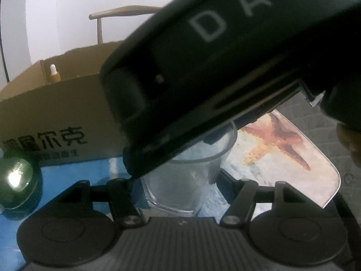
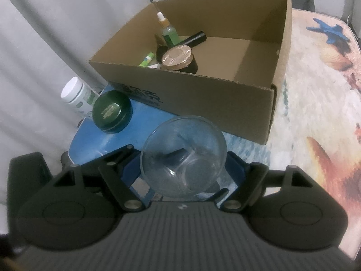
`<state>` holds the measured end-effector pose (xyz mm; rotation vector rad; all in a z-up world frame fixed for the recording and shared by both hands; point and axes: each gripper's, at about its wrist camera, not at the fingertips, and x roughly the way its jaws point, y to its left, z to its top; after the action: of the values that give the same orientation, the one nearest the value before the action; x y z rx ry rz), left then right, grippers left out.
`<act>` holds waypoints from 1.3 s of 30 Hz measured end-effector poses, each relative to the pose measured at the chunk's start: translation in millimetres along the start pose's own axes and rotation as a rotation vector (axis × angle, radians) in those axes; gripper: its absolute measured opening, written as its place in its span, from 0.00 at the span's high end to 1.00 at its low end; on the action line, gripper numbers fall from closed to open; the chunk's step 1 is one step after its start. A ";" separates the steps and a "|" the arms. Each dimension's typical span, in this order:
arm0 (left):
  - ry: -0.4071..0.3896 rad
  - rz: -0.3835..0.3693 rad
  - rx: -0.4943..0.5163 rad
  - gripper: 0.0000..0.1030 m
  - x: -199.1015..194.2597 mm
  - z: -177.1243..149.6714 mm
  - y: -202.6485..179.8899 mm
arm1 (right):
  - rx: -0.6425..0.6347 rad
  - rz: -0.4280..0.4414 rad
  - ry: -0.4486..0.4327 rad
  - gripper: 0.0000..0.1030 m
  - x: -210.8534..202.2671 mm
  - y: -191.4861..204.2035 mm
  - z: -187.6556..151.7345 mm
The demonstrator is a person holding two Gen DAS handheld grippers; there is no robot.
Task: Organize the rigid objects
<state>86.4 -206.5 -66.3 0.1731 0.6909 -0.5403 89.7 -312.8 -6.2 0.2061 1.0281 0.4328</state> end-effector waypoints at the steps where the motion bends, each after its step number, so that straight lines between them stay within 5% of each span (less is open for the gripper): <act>1: -0.006 0.003 0.002 0.34 -2.0 1.1 -0.8 | -0.002 0.001 -0.004 0.22 -2.3 1.3 -0.2; 17: -0.118 0.068 -0.016 0.34 -48.5 24.5 -15.8 | -0.100 -0.003 -0.096 0.22 -56.6 46.4 -3.5; 28: -0.222 0.162 0.038 0.34 -72.6 89.5 -22.2 | -0.194 0.037 -0.178 0.22 -120.6 72.2 34.4; 34: -0.172 0.132 0.023 0.34 -33.8 142.3 3.7 | -0.206 0.040 -0.173 0.22 -122.0 64.3 89.3; 39: -0.017 0.050 -0.065 0.34 39.2 185.7 40.2 | -0.168 0.016 -0.069 0.23 -80.1 34.8 156.0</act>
<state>236.4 -249.1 49.1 0.1243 0.6851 -0.4698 180.0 -311.4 148.2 0.0782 0.9175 0.5207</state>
